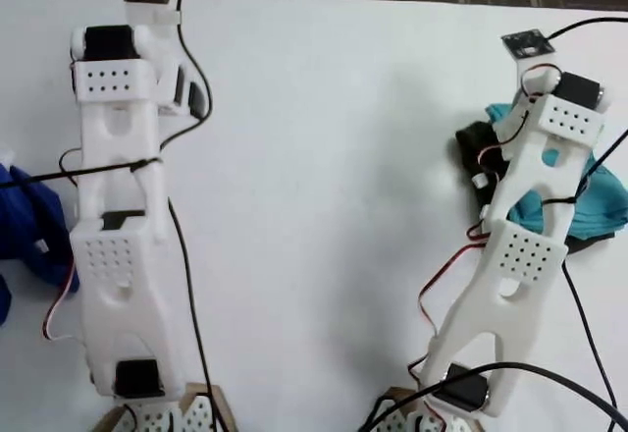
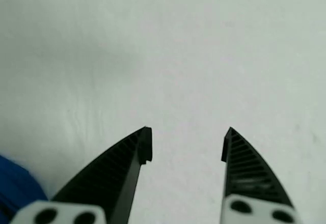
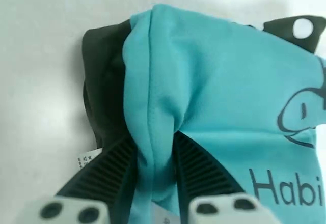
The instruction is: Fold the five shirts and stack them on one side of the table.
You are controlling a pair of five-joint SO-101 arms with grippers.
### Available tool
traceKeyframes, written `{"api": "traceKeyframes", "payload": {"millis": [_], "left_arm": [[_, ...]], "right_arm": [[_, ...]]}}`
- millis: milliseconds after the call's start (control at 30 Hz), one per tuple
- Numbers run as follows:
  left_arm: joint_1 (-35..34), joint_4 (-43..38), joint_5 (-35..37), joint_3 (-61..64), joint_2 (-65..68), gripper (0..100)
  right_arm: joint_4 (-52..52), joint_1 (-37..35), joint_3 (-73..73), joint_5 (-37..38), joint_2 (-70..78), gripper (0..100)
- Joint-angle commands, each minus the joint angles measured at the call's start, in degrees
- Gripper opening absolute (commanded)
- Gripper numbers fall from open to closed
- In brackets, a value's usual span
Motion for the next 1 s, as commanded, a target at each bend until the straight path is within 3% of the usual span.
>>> {"api": "traceKeyframes", "payload": {"millis": [0, 333, 567, 767, 867, 967], "left_arm": [[-0.1, 0.8, -0.4, -0.8, -6.2, 24], [-0.1, 0.5, -0.4, -0.5, -9.1, 25], [-0.1, 0.5, -0.4, -0.4, -9.0, 25], [-0.1, 0.5, -0.4, -0.4, -9.1, 25], [-0.1, 0.5, -0.4, -0.4, -9.1, 25], [-0.1, 0.5, -0.4, -0.4, -9.1, 25]], "right_arm": [[0.8, -1.3, -2.1, 1.1, -0.4, 2.1], [0.8, -1.3, 1.1, 3.3, -1.8, 3.6], [0.8, -0.9, 0.1, 0.4, -11.8, 29.4], [-6.7, 2.8, -0.4, -11.1, -18.0, 28.6], [-13.7, 5.1, 1.2, -17.3, -14.0, 28.6], [-16.8, 5.1, 3.4, -17.6, -7.2, 28.6]]}}
